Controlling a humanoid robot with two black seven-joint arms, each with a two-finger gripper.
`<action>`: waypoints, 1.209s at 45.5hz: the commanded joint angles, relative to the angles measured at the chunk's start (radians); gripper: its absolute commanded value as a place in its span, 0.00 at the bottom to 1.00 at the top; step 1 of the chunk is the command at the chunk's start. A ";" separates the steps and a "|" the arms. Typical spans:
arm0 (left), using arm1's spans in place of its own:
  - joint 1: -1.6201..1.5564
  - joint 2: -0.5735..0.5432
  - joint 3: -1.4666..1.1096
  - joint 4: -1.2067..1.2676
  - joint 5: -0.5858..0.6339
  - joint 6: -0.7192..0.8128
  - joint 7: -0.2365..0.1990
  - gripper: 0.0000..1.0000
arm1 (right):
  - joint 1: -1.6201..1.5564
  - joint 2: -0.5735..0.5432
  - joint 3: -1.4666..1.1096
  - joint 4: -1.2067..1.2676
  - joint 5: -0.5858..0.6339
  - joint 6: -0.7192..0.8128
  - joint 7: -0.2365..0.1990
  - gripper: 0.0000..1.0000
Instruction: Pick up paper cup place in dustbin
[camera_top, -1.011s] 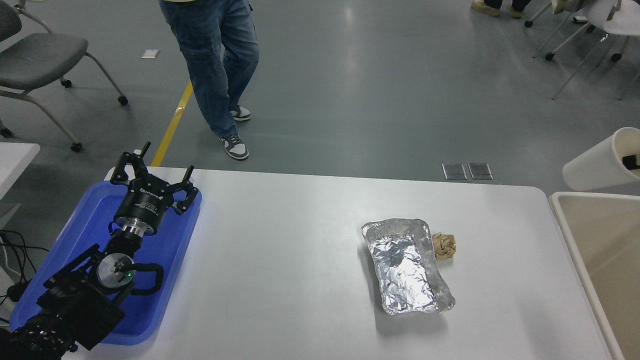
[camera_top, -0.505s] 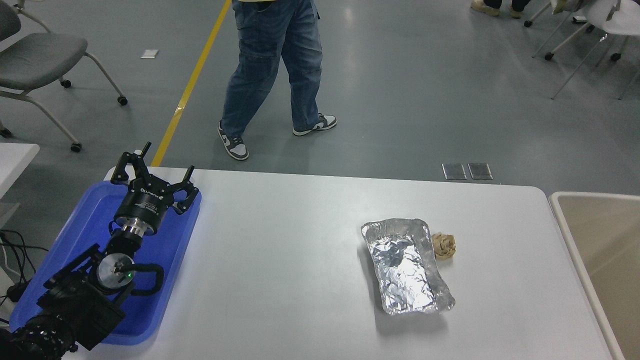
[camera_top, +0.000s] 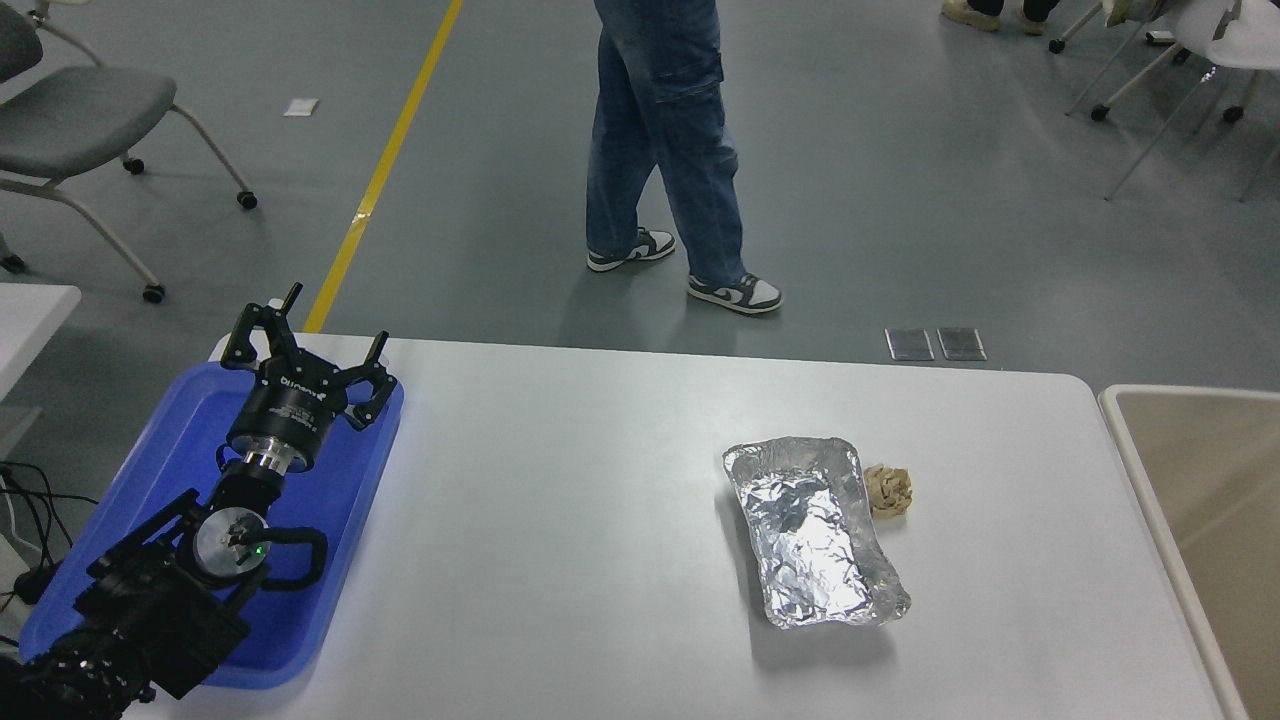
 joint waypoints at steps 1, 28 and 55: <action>0.000 0.000 0.000 0.000 0.000 0.000 0.000 1.00 | -0.195 0.087 0.068 -0.027 0.107 -0.116 -0.048 0.00; 0.000 0.000 0.000 0.000 0.002 0.000 0.000 1.00 | -0.322 0.159 0.209 -0.024 0.159 -0.139 -0.092 0.42; 0.000 0.000 0.000 0.000 0.000 0.000 0.000 1.00 | -0.169 0.113 0.168 0.016 0.157 -0.141 -0.092 1.00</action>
